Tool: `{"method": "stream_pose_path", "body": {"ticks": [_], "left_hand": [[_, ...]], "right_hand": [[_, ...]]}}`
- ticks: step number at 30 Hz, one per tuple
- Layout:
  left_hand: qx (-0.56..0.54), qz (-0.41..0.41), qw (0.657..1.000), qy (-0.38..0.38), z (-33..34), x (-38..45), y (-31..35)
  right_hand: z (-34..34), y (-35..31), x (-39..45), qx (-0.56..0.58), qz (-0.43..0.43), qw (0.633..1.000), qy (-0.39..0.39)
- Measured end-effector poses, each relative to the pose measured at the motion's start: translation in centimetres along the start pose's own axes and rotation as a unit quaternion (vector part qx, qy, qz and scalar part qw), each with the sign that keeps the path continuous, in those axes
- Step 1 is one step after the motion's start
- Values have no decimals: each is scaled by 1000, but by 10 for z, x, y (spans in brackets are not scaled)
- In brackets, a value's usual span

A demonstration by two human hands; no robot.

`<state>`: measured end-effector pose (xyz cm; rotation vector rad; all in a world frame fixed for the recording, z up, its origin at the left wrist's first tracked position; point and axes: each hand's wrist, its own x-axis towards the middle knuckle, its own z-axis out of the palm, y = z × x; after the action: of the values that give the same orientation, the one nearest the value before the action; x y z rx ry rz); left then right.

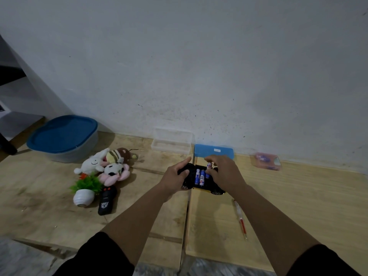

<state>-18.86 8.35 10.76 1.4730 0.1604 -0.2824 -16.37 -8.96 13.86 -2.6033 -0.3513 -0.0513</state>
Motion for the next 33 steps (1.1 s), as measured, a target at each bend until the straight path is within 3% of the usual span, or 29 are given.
{"method": "stream_pose_path", "body": {"ticks": [3, 7, 10, 23, 29, 33], "left_hand": [[-9, 5, 1000, 19, -1, 2, 2], [-18, 13, 999, 33, -5, 6, 6], [-17, 10, 999, 32, -9, 8, 8], [-1, 10, 1000, 23, -14, 8, 5], [32, 19, 999, -39, -20, 4, 8], [32, 33, 997, -66, -20, 7, 19]], "right_hand": [[5, 1, -3, -39, -22, 999, 27], [12, 1, -9, -77, -43, 994, -63], [17, 6, -11, -126, -52, 987, -89], [30, 13, -17, -80, -75, 994, 0], [7, 5, -12, 80, 0, 997, 1], [-9, 1, -12, 227, 31, 963, -142]]}}
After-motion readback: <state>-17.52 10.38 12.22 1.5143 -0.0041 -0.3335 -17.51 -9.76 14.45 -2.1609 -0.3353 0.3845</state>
